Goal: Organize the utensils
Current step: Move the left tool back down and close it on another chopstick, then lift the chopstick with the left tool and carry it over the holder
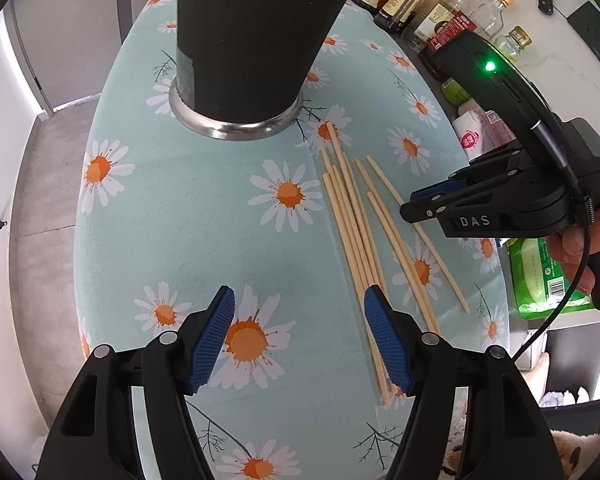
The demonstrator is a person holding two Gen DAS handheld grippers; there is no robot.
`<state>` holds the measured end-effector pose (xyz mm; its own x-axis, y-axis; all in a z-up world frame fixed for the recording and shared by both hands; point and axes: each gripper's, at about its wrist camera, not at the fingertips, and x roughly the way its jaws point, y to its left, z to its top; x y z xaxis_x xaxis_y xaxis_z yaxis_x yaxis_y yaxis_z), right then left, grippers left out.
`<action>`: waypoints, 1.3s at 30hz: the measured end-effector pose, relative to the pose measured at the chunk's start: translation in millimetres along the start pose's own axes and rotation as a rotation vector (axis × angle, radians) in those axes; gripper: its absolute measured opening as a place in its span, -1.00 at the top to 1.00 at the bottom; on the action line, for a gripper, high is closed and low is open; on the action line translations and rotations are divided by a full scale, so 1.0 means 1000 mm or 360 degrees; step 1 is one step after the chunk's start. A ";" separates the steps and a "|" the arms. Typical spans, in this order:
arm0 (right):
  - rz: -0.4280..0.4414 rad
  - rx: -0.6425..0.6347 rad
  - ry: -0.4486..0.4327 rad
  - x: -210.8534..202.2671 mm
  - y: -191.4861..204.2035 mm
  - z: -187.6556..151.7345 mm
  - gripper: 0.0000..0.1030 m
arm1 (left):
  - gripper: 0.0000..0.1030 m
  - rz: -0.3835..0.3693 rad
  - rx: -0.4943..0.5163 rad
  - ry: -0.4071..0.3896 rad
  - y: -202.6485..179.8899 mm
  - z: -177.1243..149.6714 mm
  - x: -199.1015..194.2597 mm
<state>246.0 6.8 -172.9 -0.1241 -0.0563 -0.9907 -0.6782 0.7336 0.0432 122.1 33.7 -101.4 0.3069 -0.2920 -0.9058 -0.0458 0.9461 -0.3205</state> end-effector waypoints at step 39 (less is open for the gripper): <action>0.0387 0.0160 -0.0377 -0.044 -0.060 -0.071 0.89 | -0.09 0.0174 -0.0232 0.0271 -0.013 0.036 0.041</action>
<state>241.2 -82.7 -123.2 -0.0936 0.2779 -0.9560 -0.5734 0.7700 0.2800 169.8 14.0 -124.7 0.1286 -0.2201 -0.9670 -0.2106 0.9467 -0.2436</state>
